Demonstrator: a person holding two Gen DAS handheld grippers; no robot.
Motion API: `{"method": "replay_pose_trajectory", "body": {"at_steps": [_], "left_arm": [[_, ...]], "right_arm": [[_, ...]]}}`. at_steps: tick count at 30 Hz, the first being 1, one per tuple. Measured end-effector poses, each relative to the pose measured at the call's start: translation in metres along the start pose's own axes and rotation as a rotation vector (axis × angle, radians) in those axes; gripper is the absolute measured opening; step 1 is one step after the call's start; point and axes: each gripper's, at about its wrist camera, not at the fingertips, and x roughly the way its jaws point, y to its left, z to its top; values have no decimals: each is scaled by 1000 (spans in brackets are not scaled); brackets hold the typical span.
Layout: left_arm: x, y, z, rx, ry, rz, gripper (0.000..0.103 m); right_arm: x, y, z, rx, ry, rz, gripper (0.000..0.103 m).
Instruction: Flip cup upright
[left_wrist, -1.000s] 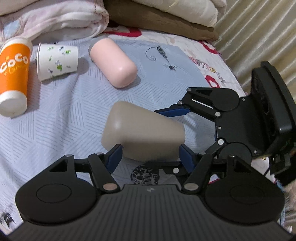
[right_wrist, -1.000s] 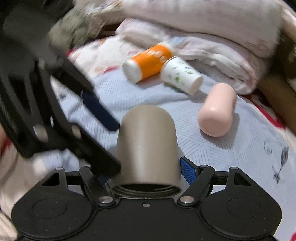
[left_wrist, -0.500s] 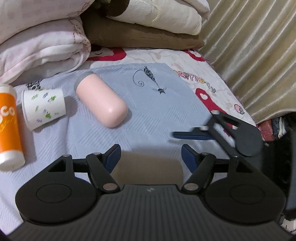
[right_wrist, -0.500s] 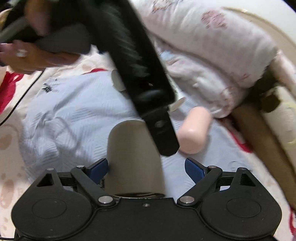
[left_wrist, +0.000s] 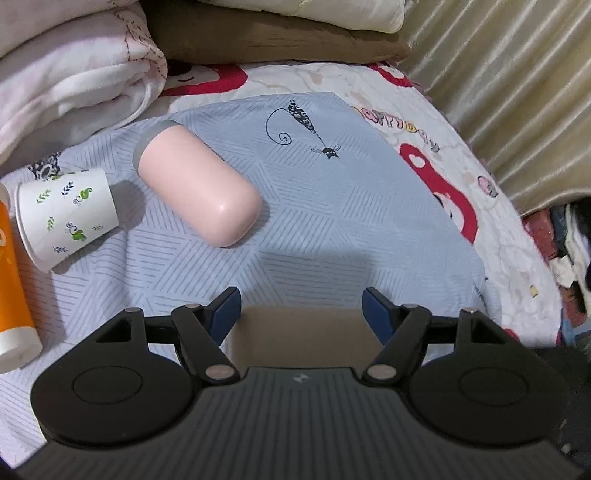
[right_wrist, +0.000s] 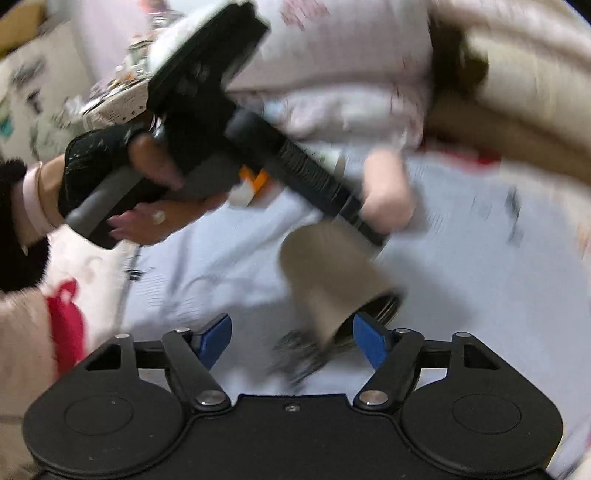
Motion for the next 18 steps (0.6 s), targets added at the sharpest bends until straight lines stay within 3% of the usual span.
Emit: {"method": "replay_pose_trajectory", "body": {"at_steps": [4,7,11,14,18], "left_arm": [[-2,-1,1,-4,-11,-29,71],[1,-2,1,8,2,-37,71],[8,3,-1,-8,32,-39,71],[8,6,-5,-7,52,-73,70],[6,11,-10,-25,73,-94,70]], "right_arm": [[32,-10,-11,303,78,147,75],[47,-23,-13,432,36,156,76],[56,-27,-22,536,-60,166,75],[63,-30,-22,610,-75,160,75],[56,-35,-25,596,-108,88,76]]}}
